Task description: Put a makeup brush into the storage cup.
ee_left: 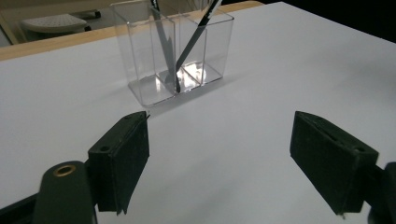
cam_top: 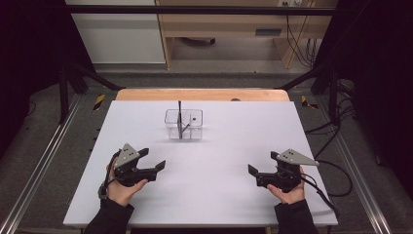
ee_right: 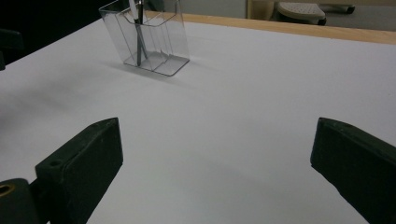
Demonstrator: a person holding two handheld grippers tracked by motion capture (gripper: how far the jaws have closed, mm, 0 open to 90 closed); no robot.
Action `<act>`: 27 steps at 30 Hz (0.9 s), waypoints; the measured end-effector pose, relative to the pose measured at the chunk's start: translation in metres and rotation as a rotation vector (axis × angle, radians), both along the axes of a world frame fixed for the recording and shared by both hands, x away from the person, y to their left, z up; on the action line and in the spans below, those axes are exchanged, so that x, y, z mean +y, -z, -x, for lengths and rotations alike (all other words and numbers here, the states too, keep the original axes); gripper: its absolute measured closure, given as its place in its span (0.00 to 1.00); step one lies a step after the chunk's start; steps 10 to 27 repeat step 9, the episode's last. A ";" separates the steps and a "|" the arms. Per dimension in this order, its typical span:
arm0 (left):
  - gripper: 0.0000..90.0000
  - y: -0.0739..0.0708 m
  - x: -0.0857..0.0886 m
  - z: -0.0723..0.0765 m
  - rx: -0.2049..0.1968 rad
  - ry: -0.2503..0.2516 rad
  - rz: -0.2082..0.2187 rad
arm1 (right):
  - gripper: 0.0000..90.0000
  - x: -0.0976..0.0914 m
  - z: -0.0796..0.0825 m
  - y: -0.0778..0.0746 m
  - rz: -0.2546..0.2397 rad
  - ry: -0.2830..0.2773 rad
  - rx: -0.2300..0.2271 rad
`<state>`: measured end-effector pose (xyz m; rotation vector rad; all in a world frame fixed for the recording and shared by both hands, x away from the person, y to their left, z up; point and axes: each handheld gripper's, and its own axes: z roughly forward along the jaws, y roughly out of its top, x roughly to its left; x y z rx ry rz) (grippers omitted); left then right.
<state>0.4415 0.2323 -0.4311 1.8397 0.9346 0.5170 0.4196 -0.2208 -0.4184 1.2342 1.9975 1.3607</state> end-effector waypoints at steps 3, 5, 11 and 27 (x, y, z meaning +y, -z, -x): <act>0.21 0.004 0.005 0.000 0.015 -0.007 -0.001 | 0.03 -0.001 0.001 0.000 0.000 0.002 0.002; 0.21 0.005 0.007 -0.001 0.022 -0.008 0.004 | 0.03 -0.001 0.001 0.000 -0.001 0.003 0.001; 0.20 0.007 0.009 0.000 0.026 0.000 -0.002 | 0.03 -0.002 0.001 0.000 0.002 0.008 0.002; 0.20 0.007 0.009 0.000 0.026 0.000 -0.002 | 0.03 -0.002 0.001 0.000 0.002 0.008 0.002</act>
